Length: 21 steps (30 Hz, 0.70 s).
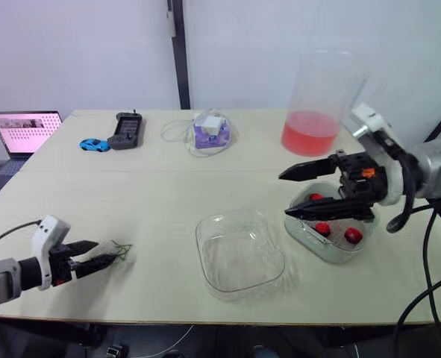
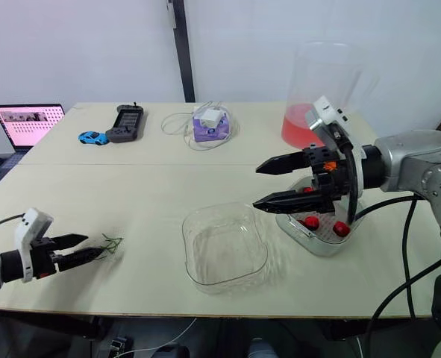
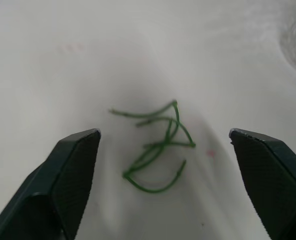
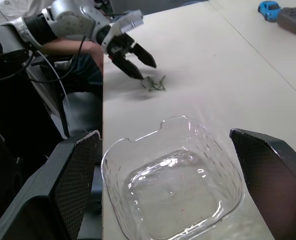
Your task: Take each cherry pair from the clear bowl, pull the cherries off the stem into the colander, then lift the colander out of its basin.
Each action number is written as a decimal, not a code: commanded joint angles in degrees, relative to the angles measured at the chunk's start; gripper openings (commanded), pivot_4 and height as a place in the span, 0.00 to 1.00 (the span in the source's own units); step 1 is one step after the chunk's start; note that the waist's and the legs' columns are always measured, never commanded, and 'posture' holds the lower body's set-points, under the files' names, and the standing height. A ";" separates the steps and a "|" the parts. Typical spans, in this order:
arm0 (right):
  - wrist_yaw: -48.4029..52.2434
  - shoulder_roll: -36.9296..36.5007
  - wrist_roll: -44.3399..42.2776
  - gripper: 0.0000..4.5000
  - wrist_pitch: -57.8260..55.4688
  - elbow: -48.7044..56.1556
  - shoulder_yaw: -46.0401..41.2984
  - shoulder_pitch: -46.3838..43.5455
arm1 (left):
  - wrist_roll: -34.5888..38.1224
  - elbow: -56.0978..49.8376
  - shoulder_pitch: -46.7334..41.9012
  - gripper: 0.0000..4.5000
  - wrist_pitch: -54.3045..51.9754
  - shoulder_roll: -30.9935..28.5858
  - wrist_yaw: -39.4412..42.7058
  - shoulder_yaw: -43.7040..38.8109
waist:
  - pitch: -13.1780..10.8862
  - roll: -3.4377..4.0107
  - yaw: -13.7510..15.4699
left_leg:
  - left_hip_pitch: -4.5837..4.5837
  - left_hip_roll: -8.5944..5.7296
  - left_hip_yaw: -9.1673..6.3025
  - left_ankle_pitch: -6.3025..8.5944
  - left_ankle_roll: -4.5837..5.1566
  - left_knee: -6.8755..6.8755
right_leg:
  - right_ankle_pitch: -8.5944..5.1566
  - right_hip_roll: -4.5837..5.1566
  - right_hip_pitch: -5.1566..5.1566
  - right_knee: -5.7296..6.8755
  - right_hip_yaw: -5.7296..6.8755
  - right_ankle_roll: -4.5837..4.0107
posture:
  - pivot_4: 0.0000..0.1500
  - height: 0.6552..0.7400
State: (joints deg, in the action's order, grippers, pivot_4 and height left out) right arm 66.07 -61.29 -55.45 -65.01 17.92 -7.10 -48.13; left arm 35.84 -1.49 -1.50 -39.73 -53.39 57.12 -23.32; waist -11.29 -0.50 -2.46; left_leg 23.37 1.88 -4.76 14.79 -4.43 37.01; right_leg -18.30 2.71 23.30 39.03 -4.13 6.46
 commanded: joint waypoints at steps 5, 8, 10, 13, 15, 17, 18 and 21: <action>-7.13 -3.43 -0.52 1.00 -3.33 4.34 -5.53 4.51 | 5.40 -6.16 -10.71 0.99 2.44 -4.17 12.50 3.19 | 0.00 0.00 0.34 | 0.02 -0.01 0.02 0.00 0.00 0.00 | 0.00 0.02 -0.01 -0.01 0.00 0.00 | 1.00 0.92; -12.62 -5.68 2.22 1.00 -4.15 8.25 -8.31 10.05 | 6.84 -7.26 -18.69 0.99 3.20 -4.59 20.00 8.70 | 0.00 -0.01 0.51 | 0.03 -0.01 0.02 0.00 -0.01 0.01 | 0.00 0.00 0.00 -0.01 0.01 0.00 | 1.00 0.92; -16.10 -7.12 3.19 1.00 -5.85 10.63 -10.77 13.87 | 6.83 -6.96 -23.14 0.99 3.49 -3.73 22.55 11.87 | 0.00 -0.01 0.37 | 0.03 -0.02 0.04 0.00 -0.01 0.01 | 0.00 0.00 0.00 -0.01 0.00 0.00 | 1.00 0.92; -20.32 -8.73 1.12 1.00 -12.99 14.79 -16.43 19.06 | 5.64 -5.33 -30.25 0.99 4.91 -0.25 24.34 16.77 | -0.01 0.03 0.08 | 0.02 -0.02 0.03 0.00 0.00 0.00 | 0.00 -0.03 0.00 0.01 -0.01 0.01 | 1.00 0.92; -23.67 -9.91 0.68 1.00 -19.44 18.33 -19.09 21.86 | 2.39 -3.43 -33.81 0.99 7.98 2.69 23.64 19.80 | 0.00 0.03 -0.08 | 0.01 -0.01 0.02 0.00 0.00 0.03 | 0.00 -0.06 0.00 0.04 -0.02 0.00 | 1.00 0.92; -25.51 -10.46 -0.96 1.00 -24.36 20.97 -18.87 22.74 | 0.66 -1.67 -36.29 0.99 10.09 5.31 23.50 21.62 | 0.00 0.02 -0.12 | 0.00 -0.01 0.01 0.00 0.00 0.04 | 0.00 -0.07 -0.02 0.05 -0.01 0.00 | 1.00 0.92; -25.93 -10.69 -1.92 1.00 -26.07 21.49 -18.50 22.80 | 0.39 -1.34 -37.11 0.99 10.40 6.30 23.62 22.21 | 0.00 0.02 -0.15 | 0.00 -0.01 0.01 0.00 0.00 0.04 | 0.00 -0.07 -0.02 0.05 -0.02 0.00 | 1.00 0.92; -34.05 -6.88 -2.12 1.00 -27.49 20.91 -13.73 19.34 | -0.16 -0.62 -38.68 0.99 11.65 9.12 24.64 23.86 | 0.01 0.01 -0.15 | 0.00 -0.01 0.01 0.00 0.01 0.05 | 0.00 -0.07 -0.01 0.05 -0.04 0.00 | 1.00 0.92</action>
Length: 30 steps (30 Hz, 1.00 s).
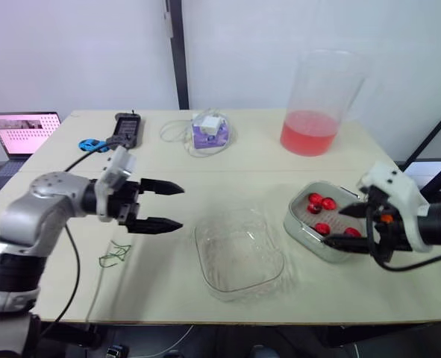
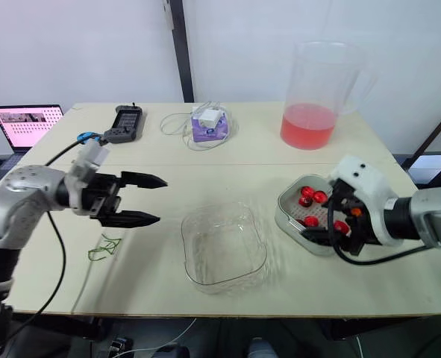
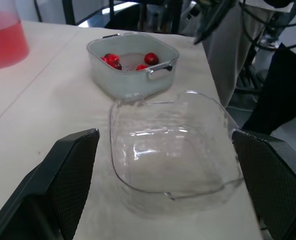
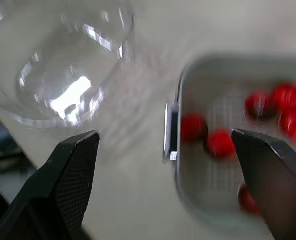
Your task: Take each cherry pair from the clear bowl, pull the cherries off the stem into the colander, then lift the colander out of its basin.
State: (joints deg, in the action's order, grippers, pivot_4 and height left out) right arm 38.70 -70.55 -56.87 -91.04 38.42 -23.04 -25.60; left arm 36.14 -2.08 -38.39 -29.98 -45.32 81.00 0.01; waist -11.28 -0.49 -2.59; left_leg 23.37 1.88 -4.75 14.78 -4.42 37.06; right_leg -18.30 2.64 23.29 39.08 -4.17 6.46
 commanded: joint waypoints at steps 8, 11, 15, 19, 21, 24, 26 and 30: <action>-19.20 7.35 1.59 1.00 -1.46 -2.68 13.13 -7.49 | 1.29 -2.61 0.06 0.99 0.57 2.63 -0.87 -1.01 | 0.00 -0.01 0.15 | 0.06 -0.01 -0.01 0.00 0.00 0.01 | 0.00 0.04 0.03 -0.03 -0.01 0.01 | 1.00 0.92; -22.33 10.34 1.69 1.00 -1.46 -4.19 17.26 -9.27 | 0.98 -3.71 1.41 0.99 0.43 1.69 -1.88 -2.03 | 0.00 -0.01 -0.03 | 0.04 0.00 -0.01 0.00 0.00 0.01 | 0.00 0.02 0.03 -0.01 0.00 0.01 | 1.00 0.92; -24.36 11.56 2.25 0.71 -1.46 -5.65 20.67 -10.14 | 1.34 -5.23 2.96 1.00 -0.16 0.90 -3.13 -3.20 | 0.00 -0.01 0.10 | 0.05 0.00 -0.03 0.00 0.00 0.00 | 0.00 0.02 0.05 0.00 0.00 0.01 | 1.00 0.92; -25.12 11.41 2.28 0.59 -1.46 -6.33 22.38 -10.78 | 1.60 -5.83 3.49 1.00 -0.29 0.57 -4.05 -3.65 | 0.00 -0.01 0.25 | 0.06 -0.01 -0.03 0.00 0.00 0.02 | 0.00 0.04 0.03 -0.01 0.01 0.01 | 1.00 0.92; -25.28 11.39 2.34 0.59 -1.46 -6.51 22.64 -10.99 | 1.64 -5.85 3.45 1.00 -0.41 0.57 -4.30 -3.64 | 0.00 -0.01 0.19 | 0.06 -0.01 -0.03 0.00 0.00 0.01 | 0.00 0.04 0.03 -0.01 0.01 0.01 | 1.00 0.92; -25.93 11.27 2.00 0.59 -1.46 -6.84 22.57 -11.40 | 1.60 -5.86 3.51 1.00 -0.35 0.69 -4.45 -3.52 | 0.00 -0.01 0.05 | 0.06 -0.01 -0.03 0.00 0.01 0.01 | 0.00 0.03 0.03 -0.01 0.01 0.01 | 1.00 0.92; -26.35 11.21 1.31 0.48 -1.46 -6.94 22.39 -11.60 | 1.33 -5.66 3.52 1.00 -0.14 0.77 -4.36 -3.19 | 0.00 -0.01 0.05 | 0.05 0.00 -0.03 0.00 0.01 0.01 | 0.00 0.02 0.03 -0.01 0.01 0.01 | 1.00 0.92; -27.56 11.25 -0.15 0.09 -1.46 -6.74 21.90 -11.94 | 1.14 -5.17 2.82 1.00 0.00 1.37 -4.45 -2.60 | 0.00 -0.01 0.12 | 0.06 -0.01 -0.03 0.00 0.01 0.01 | 0.00 0.03 0.03 -0.01 0.01 0.01 | 1.00 0.92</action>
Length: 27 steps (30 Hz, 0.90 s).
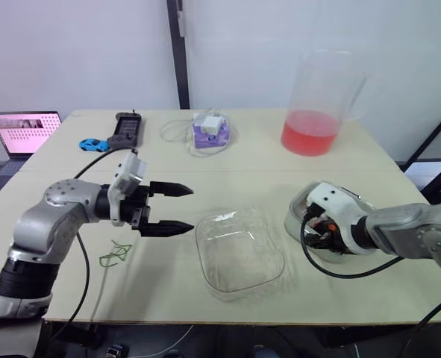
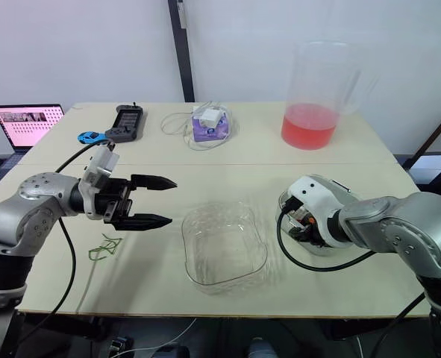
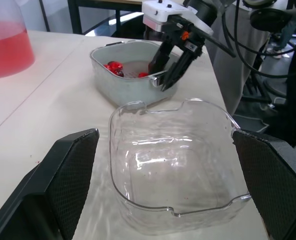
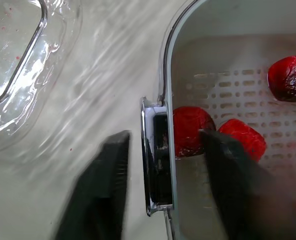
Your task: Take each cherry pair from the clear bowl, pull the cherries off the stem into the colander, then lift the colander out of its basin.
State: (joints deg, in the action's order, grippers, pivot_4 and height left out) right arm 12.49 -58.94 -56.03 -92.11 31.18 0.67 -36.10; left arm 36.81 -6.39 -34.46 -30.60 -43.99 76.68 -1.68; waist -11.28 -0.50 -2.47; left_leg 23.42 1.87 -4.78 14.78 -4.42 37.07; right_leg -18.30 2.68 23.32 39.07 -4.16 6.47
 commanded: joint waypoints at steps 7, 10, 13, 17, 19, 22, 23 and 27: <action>-3.52 -1.13 -3.57 0.05 -0.39 1.13 -2.53 -1.14 | -0.24 0.81 -2.33 1.00 1.24 0.60 0.84 0.03 | 0.00 0.00 0.01 | 0.00 0.00 0.00 0.00 0.00 0.00 | 0.00 0.00 0.00 0.00 0.00 0.00 | 1.00 0.92; -3.54 -1.54 -3.86 0.05 -0.39 1.63 -3.46 -1.27 | -0.58 1.76 -3.25 1.00 1.71 1.13 1.14 0.48 | 0.00 0.00 0.02 | 0.00 0.00 0.00 0.00 0.00 -0.01 | 0.00 0.00 0.00 0.00 0.01 0.00 | 1.00 0.92; -1.88 -3.14 -3.91 0.05 -0.39 2.29 -4.12 -1.60 | -1.44 2.20 -3.80 1.00 2.76 1.77 1.42 1.09 | 0.00 0.00 0.02 | 0.00 0.00 0.00 0.00 0.00 -0.01 | 0.00 0.00 0.00 0.00 0.01 0.00 | 1.00 0.92; 0.97 -6.55 -4.54 0.05 -0.39 2.45 -6.21 -1.13 | -1.13 1.94 -3.69 1.00 2.79 2.33 2.09 1.61 | -0.01 0.01 0.14 | 0.00 0.00 0.00 0.00 0.00 -0.01 | 0.00 0.00 0.00 0.00 0.01 0.00 | 1.00 0.92; 2.75 -8.55 -4.99 0.05 -0.39 2.51 -7.35 -1.14 | -1.14 2.37 -4.13 1.00 2.85 2.67 2.20 1.91 | -0.01 0.01 0.31 | 0.02 -0.01 0.00 0.00 0.00 -0.01 | 0.00 0.01 0.01 -0.01 0.01 0.00 | 1.00 0.92; 5.06 -10.03 -4.95 0.05 0.05 3.62 -8.08 -1.62 | -1.33 2.91 -4.64 1.00 3.18 3.06 2.62 2.37 | -0.01 0.00 0.46 | 0.03 -0.01 0.00 0.00 0.00 0.01 | 0.00 0.02 0.00 -0.03 0.02 0.00 | 1.00 0.92; 5.97 -10.35 -4.89 0.05 0.23 4.23 -8.25 -1.85 | -1.38 3.08 -4.88 1.00 3.22 3.26 2.66 2.51 | -0.01 0.00 0.42 | 0.03 -0.01 0.01 0.00 0.00 0.00 | 0.00 0.02 0.00 -0.04 0.02 0.00 | 1.00 0.92; 9.61 -12.07 -5.48 0.05 0.45 5.88 -9.03 -2.58 | -1.70 3.86 -5.67 1.00 3.50 4.00 2.90 2.99 | -0.01 0.00 0.29 | 0.03 -0.01 0.00 0.00 0.01 0.00 | 0.00 0.01 0.00 -0.03 0.02 0.00 | 1.00 0.92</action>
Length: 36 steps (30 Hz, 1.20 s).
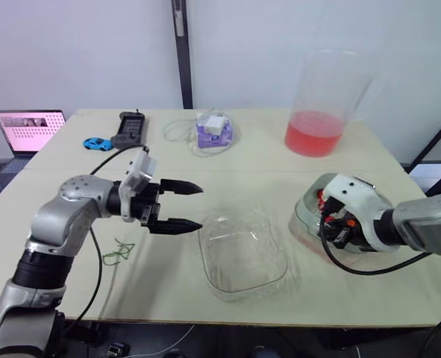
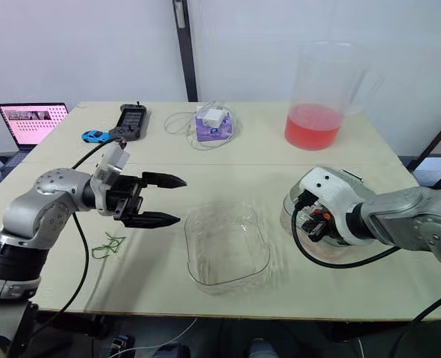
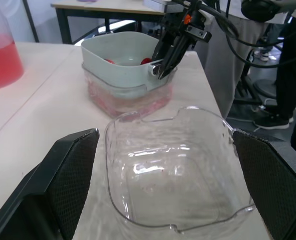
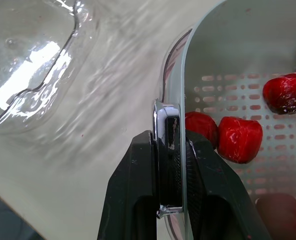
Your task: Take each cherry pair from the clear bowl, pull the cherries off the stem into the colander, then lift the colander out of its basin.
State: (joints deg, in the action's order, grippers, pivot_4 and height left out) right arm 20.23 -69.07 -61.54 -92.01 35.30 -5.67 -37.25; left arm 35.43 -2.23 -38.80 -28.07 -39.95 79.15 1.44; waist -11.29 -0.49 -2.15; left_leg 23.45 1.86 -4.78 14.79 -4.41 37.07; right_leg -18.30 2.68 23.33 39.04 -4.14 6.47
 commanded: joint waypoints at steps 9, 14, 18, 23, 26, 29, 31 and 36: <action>7.83 -6.86 1.10 0.05 1.25 1.12 -3.23 -4.40 | -1.40 0.66 -1.82 1.00 1.44 1.17 0.92 0.13 | 0.00 0.00 -0.09 | -0.01 0.00 0.00 0.00 0.00 0.00 | 0.00 0.00 0.00 0.00 0.00 0.00 | 1.00 0.92; 10.93 -10.15 3.43 0.05 3.42 -0.15 -1.89 -5.25 | -1.80 1.12 -2.14 1.00 1.64 1.63 1.16 0.17 | -0.01 0.01 -0.10 | -0.01 0.00 0.01 0.00 0.00 0.00 | 0.00 0.00 0.01 0.00 0.00 0.00 | 1.00 0.92; 12.84 -11.09 4.05 0.05 3.82 -0.74 -2.07 -5.94 | -1.93 1.32 -2.28 1.00 1.66 1.71 1.21 0.09 | -0.01 0.01 -0.26 | -0.01 0.01 0.01 0.00 0.00 0.00 | 0.00 -0.01 0.01 0.00 -0.01 0.00 | 1.00 0.92; 13.71 -10.45 4.22 0.05 3.10 -0.54 -2.46 -5.38 | -1.99 1.76 -2.60 1.00 1.58 1.87 1.23 0.06 | -0.01 0.01 -0.23 | -0.01 0.01 0.01 0.00 0.00 0.00 | 0.00 0.00 0.01 0.00 -0.01 0.00 | 1.00 0.92; 13.67 -8.96 3.57 0.05 2.33 -0.75 -3.22 -6.18 | -2.20 2.26 -2.97 1.00 1.89 2.09 1.31 0.14 | -0.01 0.02 -0.22 | -0.01 0.01 0.01 0.00 0.00 0.00 | 0.00 0.00 0.01 0.00 -0.01 0.00 | 1.00 0.92; 14.07 -8.53 3.18 0.05 1.52 0.44 -3.23 -5.29 | -2.26 2.17 -2.95 1.00 1.96 2.25 1.32 0.16 | -0.01 0.02 -0.21 | -0.01 0.01 0.01 0.00 0.00 0.00 | 0.00 0.00 0.01 0.01 0.00 0.00 | 1.00 0.92; 13.86 -8.14 3.39 0.05 1.21 0.61 -3.37 -5.06 | -2.36 2.00 -2.86 1.00 2.01 2.38 1.28 0.25 | -0.01 0.02 -0.21 | -0.01 0.01 0.01 0.00 0.00 -0.01 | 0.00 0.00 0.01 0.01 0.00 0.00 | 1.00 0.92; 13.26 -7.15 4.16 0.05 0.57 0.55 -3.22 -4.94 | -2.36 1.78 -2.84 1.00 2.00 2.45 1.22 0.16 | -0.01 0.02 -0.22 | -0.01 0.01 0.01 0.00 0.00 0.00 | 0.00 0.00 0.01 0.01 -0.01 0.00 | 1.00 0.92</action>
State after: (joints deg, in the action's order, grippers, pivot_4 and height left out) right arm 33.94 -76.01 -58.16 -91.26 35.21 -7.11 -41.51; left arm 33.11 0.57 -40.81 -26.92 -37.18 79.94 1.63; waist -11.30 -0.48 -2.37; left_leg 23.44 1.87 -4.77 14.79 -4.41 37.07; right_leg -18.30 2.68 23.33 39.05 -4.15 6.47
